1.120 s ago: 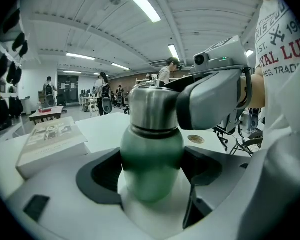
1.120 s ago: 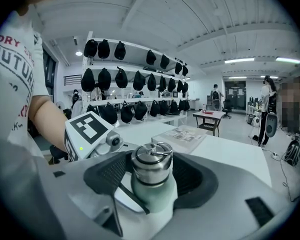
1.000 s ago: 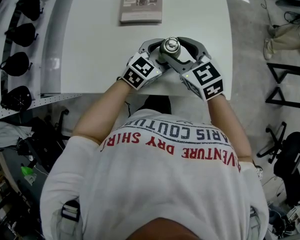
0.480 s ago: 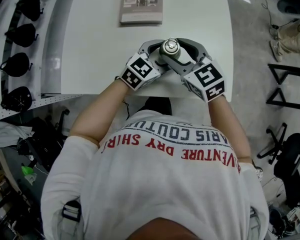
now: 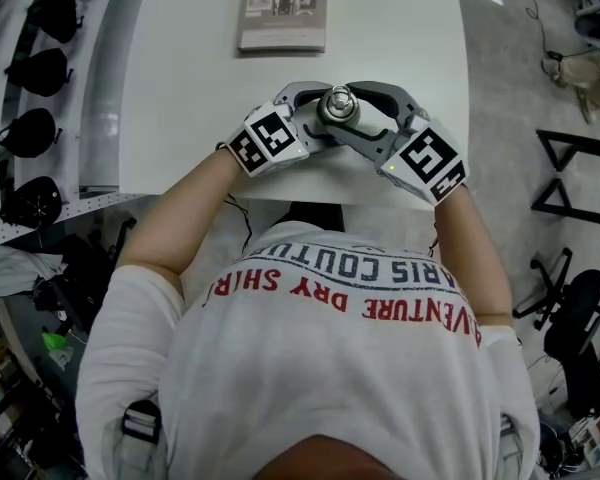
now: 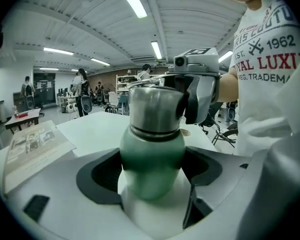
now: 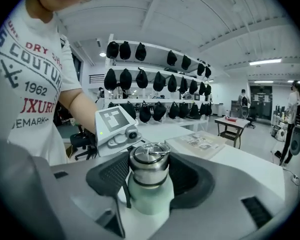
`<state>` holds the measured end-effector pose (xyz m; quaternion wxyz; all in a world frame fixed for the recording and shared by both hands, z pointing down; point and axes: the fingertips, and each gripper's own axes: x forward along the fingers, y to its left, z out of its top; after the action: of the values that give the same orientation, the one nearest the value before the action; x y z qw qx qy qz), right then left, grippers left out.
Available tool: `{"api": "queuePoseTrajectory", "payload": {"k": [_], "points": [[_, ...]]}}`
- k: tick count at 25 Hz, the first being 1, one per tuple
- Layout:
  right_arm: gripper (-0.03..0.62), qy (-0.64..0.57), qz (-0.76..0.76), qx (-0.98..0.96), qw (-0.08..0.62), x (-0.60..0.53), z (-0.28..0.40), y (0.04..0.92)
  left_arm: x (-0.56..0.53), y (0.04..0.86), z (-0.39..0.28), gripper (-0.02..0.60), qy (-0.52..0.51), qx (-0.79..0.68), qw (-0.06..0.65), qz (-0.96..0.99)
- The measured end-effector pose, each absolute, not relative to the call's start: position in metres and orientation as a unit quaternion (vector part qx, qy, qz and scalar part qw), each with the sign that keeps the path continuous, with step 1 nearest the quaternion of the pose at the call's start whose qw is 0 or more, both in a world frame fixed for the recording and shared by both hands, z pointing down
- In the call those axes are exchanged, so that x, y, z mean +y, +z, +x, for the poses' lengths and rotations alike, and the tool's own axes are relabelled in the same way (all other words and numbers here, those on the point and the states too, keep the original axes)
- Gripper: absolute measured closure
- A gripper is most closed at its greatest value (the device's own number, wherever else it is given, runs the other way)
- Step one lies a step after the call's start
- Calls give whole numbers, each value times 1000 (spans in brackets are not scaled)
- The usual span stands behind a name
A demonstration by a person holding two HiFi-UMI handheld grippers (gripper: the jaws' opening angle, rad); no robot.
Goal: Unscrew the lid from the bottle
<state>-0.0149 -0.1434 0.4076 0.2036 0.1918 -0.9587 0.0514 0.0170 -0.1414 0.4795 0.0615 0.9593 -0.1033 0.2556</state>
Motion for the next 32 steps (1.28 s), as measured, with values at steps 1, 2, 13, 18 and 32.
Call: {"api": "queuePoseTrajectory", "payload": {"k": [1, 2, 13, 18, 32], "points": [[342, 49, 181, -961, 205, -143, -15, 408, -141, 480, 17, 198, 258, -93, 60, 960], [342, 47, 170, -962, 206, -143, -15, 408, -141, 480, 17, 198, 260, -83, 57, 960], [342, 8, 50, -968, 246, -141, -15, 408, -138, 481, 19, 198, 287, 26, 34, 957], [342, 1, 15, -967, 253, -138, -16, 408, -135, 481, 20, 196, 287, 62, 31, 955], [290, 23, 100, -968, 229, -140, -18, 404, -137, 480, 21, 196, 274, 10, 49, 960]]}}
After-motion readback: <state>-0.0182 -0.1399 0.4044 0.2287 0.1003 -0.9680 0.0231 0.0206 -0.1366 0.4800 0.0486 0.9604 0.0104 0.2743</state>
